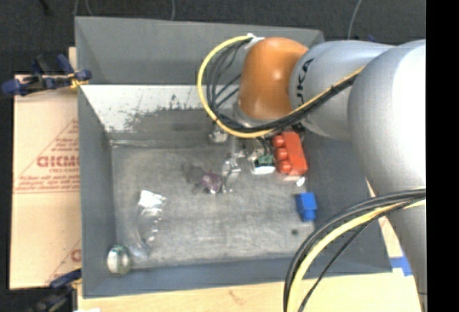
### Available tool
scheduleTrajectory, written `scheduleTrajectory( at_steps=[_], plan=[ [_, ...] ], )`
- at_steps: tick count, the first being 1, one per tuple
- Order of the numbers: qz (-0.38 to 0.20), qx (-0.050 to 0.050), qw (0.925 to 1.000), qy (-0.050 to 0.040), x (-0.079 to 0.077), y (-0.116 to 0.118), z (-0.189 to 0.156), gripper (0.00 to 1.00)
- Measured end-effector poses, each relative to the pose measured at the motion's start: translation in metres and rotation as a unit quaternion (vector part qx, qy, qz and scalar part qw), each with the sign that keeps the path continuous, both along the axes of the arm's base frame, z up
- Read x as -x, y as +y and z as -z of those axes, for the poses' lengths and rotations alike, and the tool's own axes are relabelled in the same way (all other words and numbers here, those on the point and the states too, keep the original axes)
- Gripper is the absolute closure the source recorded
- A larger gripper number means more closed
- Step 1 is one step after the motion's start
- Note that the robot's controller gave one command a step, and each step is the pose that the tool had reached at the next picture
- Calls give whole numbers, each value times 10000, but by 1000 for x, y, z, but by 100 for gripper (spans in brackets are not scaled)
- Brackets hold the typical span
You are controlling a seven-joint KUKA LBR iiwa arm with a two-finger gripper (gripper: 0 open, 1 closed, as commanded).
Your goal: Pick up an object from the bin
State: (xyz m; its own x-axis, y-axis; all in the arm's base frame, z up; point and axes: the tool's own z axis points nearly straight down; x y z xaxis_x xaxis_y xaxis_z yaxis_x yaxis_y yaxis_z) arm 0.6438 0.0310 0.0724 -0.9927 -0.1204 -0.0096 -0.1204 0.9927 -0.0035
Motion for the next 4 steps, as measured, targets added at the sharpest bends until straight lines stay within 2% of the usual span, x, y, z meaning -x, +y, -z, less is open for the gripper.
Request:
scheduleTrajectory(
  at_steps=[1,2,3,4],
  plan=[
    [-409,-4,9992,39,38,8,-14,0],
    [-407,-4,9992,33,38,8,-13,100],
    [-561,-4,9984,-21,20,26,-148,100],
    [-1008,1,9949,61,22,23,-71,100]
  ],
)
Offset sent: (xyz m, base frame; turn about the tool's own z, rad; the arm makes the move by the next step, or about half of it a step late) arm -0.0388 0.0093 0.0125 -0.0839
